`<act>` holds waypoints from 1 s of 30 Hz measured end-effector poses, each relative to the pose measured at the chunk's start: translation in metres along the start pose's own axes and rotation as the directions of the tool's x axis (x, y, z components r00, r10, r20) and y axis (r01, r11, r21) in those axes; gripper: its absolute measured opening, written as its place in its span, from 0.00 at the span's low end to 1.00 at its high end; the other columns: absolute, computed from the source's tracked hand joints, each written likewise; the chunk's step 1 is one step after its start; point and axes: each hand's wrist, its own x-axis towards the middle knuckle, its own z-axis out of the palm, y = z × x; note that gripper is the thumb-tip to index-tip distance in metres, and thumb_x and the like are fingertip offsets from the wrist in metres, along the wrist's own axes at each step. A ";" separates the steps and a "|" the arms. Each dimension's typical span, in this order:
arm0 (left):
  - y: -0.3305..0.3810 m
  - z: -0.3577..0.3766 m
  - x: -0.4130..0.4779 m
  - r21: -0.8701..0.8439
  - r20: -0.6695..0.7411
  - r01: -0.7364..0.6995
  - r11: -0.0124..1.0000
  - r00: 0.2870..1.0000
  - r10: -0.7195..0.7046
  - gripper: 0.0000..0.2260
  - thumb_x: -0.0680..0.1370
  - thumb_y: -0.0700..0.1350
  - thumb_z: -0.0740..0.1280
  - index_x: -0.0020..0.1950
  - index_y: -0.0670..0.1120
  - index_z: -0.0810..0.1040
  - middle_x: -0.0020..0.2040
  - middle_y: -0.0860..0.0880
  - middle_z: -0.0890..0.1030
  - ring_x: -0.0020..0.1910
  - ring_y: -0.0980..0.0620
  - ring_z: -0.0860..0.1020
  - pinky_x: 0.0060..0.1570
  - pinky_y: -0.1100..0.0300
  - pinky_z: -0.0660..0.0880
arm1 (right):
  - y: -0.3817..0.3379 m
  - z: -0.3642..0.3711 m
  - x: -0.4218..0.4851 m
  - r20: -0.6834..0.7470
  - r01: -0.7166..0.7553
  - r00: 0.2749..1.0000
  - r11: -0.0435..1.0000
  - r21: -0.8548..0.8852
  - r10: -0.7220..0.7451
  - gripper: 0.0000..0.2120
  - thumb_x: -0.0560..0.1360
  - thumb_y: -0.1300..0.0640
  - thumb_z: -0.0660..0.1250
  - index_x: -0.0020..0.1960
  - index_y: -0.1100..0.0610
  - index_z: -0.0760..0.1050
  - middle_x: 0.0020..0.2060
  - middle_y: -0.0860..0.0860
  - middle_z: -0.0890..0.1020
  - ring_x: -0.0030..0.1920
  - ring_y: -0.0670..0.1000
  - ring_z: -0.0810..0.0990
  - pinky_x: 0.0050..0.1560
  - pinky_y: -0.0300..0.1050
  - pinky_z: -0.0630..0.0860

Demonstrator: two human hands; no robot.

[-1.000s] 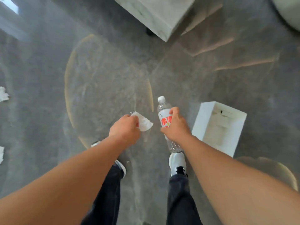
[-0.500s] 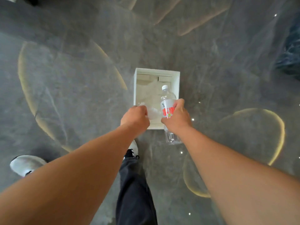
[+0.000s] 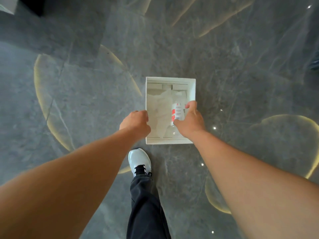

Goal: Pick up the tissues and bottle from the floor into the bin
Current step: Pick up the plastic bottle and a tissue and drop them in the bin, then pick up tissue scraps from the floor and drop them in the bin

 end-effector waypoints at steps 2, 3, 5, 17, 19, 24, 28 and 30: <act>-0.023 -0.012 -0.006 0.009 -0.013 0.008 1.000 1.000 -0.007 0.14 0.68 0.39 0.62 0.52 0.48 0.76 0.54 0.46 0.78 0.51 0.42 0.77 0.46 0.54 0.75 | -0.017 0.007 -0.006 0.042 0.020 0.999 0.999 -0.043 -0.019 0.22 0.69 0.56 0.69 0.52 0.49 0.56 0.50 0.55 0.74 0.46 0.58 0.74 0.42 0.48 0.71; -0.036 -0.018 -0.009 0.004 -0.020 0.010 1.000 1.000 -0.010 0.14 0.68 0.39 0.62 0.52 0.48 0.76 0.54 0.46 0.78 0.51 0.42 0.77 0.45 0.54 0.75 | -0.027 0.010 -0.010 0.067 0.030 0.997 0.997 -0.066 -0.025 0.21 0.69 0.56 0.68 0.51 0.48 0.56 0.50 0.54 0.74 0.46 0.58 0.75 0.43 0.49 0.73; -0.063 -0.033 -0.016 -0.009 -0.037 0.020 1.000 0.999 -0.020 0.13 0.68 0.40 0.62 0.51 0.48 0.75 0.53 0.46 0.78 0.50 0.42 0.77 0.43 0.55 0.72 | -0.051 0.020 -0.017 0.119 0.042 0.992 0.992 -0.122 -0.028 0.17 0.70 0.55 0.67 0.51 0.50 0.60 0.49 0.53 0.75 0.45 0.58 0.76 0.42 0.48 0.74; -0.304 -0.132 -0.104 -0.300 -0.160 0.153 0.942 0.965 -0.208 0.16 0.68 0.42 0.63 0.56 0.47 0.78 0.58 0.42 0.79 0.58 0.40 0.78 0.55 0.50 0.77 | -0.270 0.178 -0.116 0.367 0.399 0.901 0.776 -0.488 -0.232 0.02 0.71 0.54 0.67 0.41 0.52 0.75 0.47 0.57 0.84 0.53 0.58 0.80 0.50 0.45 0.74; -0.365 -0.140 -0.130 -0.346 -0.164 0.193 0.918 0.951 -0.262 0.16 0.68 0.41 0.63 0.55 0.46 0.78 0.58 0.42 0.79 0.58 0.40 0.78 0.55 0.50 0.77 | -0.312 0.224 -0.146 0.406 0.469 0.871 0.708 -0.528 -0.275 0.02 0.71 0.54 0.67 0.42 0.53 0.77 0.48 0.57 0.85 0.54 0.58 0.80 0.51 0.44 0.74; -0.536 -0.148 -0.209 -0.460 -0.186 0.334 0.823 0.870 -0.457 0.14 0.69 0.41 0.61 0.54 0.46 0.77 0.56 0.42 0.79 0.56 0.40 0.78 0.51 0.51 0.75 | -0.414 0.357 -0.240 0.561 0.639 0.760 0.539 -0.549 -0.329 0.02 0.71 0.54 0.66 0.41 0.51 0.75 0.50 0.56 0.84 0.55 0.57 0.80 0.51 0.43 0.74; -0.663 -0.141 -0.281 -0.588 -0.167 0.448 0.673 0.747 -0.644 0.12 0.69 0.43 0.63 0.51 0.47 0.78 0.55 0.42 0.81 0.55 0.40 0.78 0.49 0.52 0.76 | -0.489 0.459 -0.325 0.687 0.782 0.620 0.372 -0.500 -0.378 0.06 0.72 0.54 0.65 0.46 0.54 0.78 0.51 0.57 0.84 0.55 0.58 0.79 0.53 0.45 0.74; -0.712 -0.133 -0.314 -0.645 -0.123 0.494 0.584 0.686 -0.717 0.10 0.69 0.42 0.62 0.48 0.47 0.78 0.53 0.43 0.81 0.52 0.41 0.79 0.47 0.53 0.75 | -0.518 0.502 -0.367 0.731 0.827 0.560 0.314 -0.466 -0.391 0.07 0.71 0.55 0.65 0.47 0.55 0.79 0.50 0.58 0.84 0.55 0.59 0.79 0.53 0.46 0.74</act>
